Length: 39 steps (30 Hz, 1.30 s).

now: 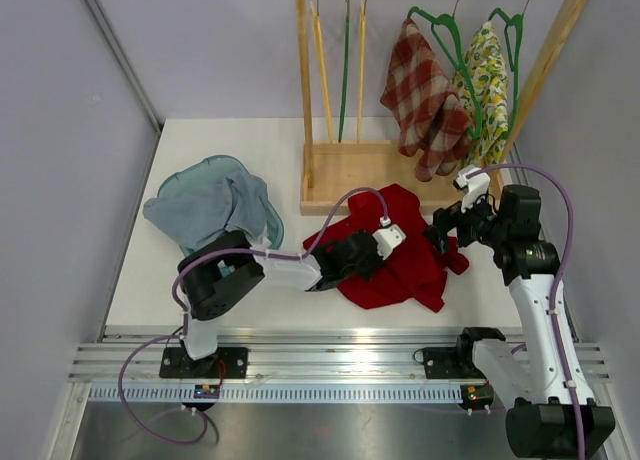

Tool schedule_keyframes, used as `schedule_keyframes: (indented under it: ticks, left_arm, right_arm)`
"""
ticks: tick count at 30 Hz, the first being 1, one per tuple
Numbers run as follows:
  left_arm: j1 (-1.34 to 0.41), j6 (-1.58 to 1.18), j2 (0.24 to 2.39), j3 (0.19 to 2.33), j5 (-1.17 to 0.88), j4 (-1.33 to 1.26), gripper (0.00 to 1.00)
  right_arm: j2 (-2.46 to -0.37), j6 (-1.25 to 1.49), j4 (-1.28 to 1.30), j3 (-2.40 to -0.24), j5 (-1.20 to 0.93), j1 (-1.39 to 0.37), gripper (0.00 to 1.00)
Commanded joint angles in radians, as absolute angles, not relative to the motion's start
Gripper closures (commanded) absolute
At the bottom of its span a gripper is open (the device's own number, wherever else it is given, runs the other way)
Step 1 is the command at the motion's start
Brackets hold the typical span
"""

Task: Remove the skirt from the hanger

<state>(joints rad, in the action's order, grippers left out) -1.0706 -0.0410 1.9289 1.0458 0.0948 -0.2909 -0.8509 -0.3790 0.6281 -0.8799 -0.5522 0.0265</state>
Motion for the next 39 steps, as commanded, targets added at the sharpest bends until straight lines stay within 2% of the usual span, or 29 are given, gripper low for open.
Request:
schedule_keyframes:
  ticks: [1,4,8,13,18,21,27,39]
  left_arm:
    - [-1.094,0.075,1.791,0.949,0.169,-0.397,1.0]
    - [-1.137,0.164,1.555,0.898,0.253,-0.374,1.0]
    - [-1.141,0.221,1.216,0.914,0.345,-0.104,1.0]
    - [-1.137,0.31,0.944,0.943,0.575,0.108,1.0]
    - [-1.105,0.4,0.783,1.041,0.805,0.133,1.0]
    - [-1.063,0.477,0.762,1.133,0.853,0.086,1.0]
    - [-0.937,0.609,0.862,1.33,0.864,-0.029,1.0]
    - [-0.522,0.555,1.12,1.759,0.761,-0.144,1.0]
  right_arm:
    - [-0.827,-0.357,0.577,-0.874,-0.581,0.049,0.01]
    - [-0.824,-0.345,0.574,-0.874,-0.571,0.064,0.0]
    - [-0.831,-0.315,0.561,-0.879,-0.54,0.078,0.01]
    - [-0.833,-0.307,0.555,-0.877,-0.514,0.087,0.01]
    - [-0.841,-0.301,0.551,-0.877,-0.506,0.094,0.01]
    - [-0.847,-0.298,0.551,-0.877,-0.502,0.098,0.01]
    - [-0.853,-0.295,0.549,-0.874,-0.502,0.107,0.0]
    - [-0.862,-0.288,0.551,-0.874,-0.512,0.126,0.01]
